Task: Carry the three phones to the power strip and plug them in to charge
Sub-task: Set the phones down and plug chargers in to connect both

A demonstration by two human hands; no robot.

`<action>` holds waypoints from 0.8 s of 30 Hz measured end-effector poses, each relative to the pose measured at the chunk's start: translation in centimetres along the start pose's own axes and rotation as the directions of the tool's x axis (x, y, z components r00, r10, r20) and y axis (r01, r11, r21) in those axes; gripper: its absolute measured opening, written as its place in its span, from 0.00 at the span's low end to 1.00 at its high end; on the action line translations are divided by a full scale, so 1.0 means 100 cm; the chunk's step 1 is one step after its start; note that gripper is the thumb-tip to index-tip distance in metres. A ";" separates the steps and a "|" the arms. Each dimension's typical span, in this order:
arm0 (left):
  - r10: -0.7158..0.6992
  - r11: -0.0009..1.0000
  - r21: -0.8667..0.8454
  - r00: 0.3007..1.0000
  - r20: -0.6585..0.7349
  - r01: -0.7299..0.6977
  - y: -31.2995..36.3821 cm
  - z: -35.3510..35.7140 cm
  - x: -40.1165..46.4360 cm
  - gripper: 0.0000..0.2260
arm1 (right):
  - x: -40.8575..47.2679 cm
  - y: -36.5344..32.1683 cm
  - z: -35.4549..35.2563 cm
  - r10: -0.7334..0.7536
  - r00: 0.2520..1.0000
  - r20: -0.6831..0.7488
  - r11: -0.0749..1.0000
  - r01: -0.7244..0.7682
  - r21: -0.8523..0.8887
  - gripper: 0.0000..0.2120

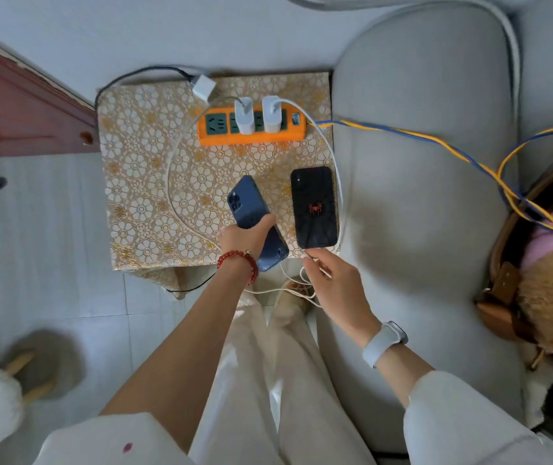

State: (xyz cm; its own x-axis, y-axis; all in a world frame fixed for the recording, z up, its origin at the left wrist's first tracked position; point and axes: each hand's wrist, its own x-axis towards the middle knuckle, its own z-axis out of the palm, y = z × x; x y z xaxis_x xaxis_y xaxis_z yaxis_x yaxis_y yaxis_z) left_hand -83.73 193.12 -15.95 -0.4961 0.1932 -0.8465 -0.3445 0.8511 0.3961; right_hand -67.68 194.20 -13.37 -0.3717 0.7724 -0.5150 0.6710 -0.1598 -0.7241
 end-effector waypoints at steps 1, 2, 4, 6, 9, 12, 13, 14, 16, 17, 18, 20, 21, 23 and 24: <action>-0.033 0.991 -0.128 0.999 0.028 0.036 0.004 -0.005 -0.007 0.25 | -0.003 -0.005 0.000 -0.039 0.999 -0.023 0.999 0.039 0.000 0.09; -0.069 0.972 -0.223 0.996 0.048 0.078 0.007 -0.010 -0.013 0.20 | -0.006 -0.010 0.000 -0.078 0.996 -0.047 0.997 0.078 0.000 0.09; -0.128 0.932 -0.329 0.987 0.099 0.154 0.013 -0.018 -0.020 0.16 | -0.011 -0.021 0.002 -0.137 0.988 -0.074 0.991 0.137 -0.003 0.10; -0.162 0.897 -0.389 0.974 0.157 0.211 0.020 -0.027 -0.024 0.17 | -0.014 -0.032 0.005 -0.165 0.983 -0.081 0.986 0.165 -0.007 0.11; -0.188 0.859 -0.441 0.961 0.202 0.260 0.029 -0.034 -0.029 0.18 | -0.014 -0.044 0.009 -0.147 0.983 -0.112 0.989 0.147 -0.011 0.11; -0.183 0.857 -0.440 0.956 0.227 0.269 0.029 -0.037 -0.032 0.18 | -0.011 -0.050 0.011 -0.151 0.978 -0.146 0.989 0.147 -0.035 0.10; -0.189 0.848 -0.451 0.953 0.238 0.280 0.028 -0.037 -0.033 0.19 | -0.011 -0.051 0.011 -0.157 0.977 -0.143 0.987 0.152 -0.050 0.10; -0.196 0.838 -0.461 0.949 0.246 0.292 0.027 -0.038 -0.032 0.20 | -0.010 -0.052 0.010 -0.163 0.977 -0.139 0.986 0.156 -0.065 0.10; -0.204 0.828 -0.471 0.946 0.252 0.304 0.026 -0.038 -0.033 0.21 | -0.012 -0.053 0.010 -0.193 0.971 -0.142 0.978 0.178 -0.110 0.10; -0.205 0.828 -0.472 0.947 0.249 0.304 0.025 -0.038 -0.034 0.21 | -0.013 -0.054 0.011 -0.214 0.966 -0.148 0.970 0.192 -0.148 0.09; -0.208 0.832 -0.467 0.948 0.240 0.300 0.024 -0.037 -0.034 0.21 | -0.014 -0.054 0.011 -0.229 0.961 -0.153 0.961 0.199 -0.192 0.09; -0.207 0.848 -0.448 0.956 0.209 0.282 0.022 -0.036 -0.035 0.20 | -0.017 -0.054 0.013 -0.231 0.961 -0.154 0.946 0.184 -0.268 0.10; -0.204 0.855 -0.441 0.959 0.195 0.272 0.021 -0.035 -0.036 0.20 | -0.017 -0.054 0.013 -0.222 0.964 -0.149 0.941 0.171 -0.293 0.11; -0.198 0.872 -0.418 0.965 0.172 0.253 0.021 -0.034 -0.039 0.19 | -0.018 -0.054 0.014 -0.208 0.968 -0.141 0.934 0.154 -0.323 0.11; -0.194 0.882 -0.404 0.968 0.160 0.243 0.021 -0.034 -0.039 0.18 | -0.018 -0.054 0.014 -0.212 0.968 -0.133 0.927 0.156 -0.341 0.11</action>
State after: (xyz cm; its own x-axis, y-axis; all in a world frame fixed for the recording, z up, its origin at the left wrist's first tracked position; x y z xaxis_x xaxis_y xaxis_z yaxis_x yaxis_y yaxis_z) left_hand -85.21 192.48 -10.59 -0.2856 0.1005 -0.9531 -0.7465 0.6003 0.2870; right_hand -71.54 192.83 -9.13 -0.4164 0.8637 -0.2840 0.7831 0.1820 -0.5947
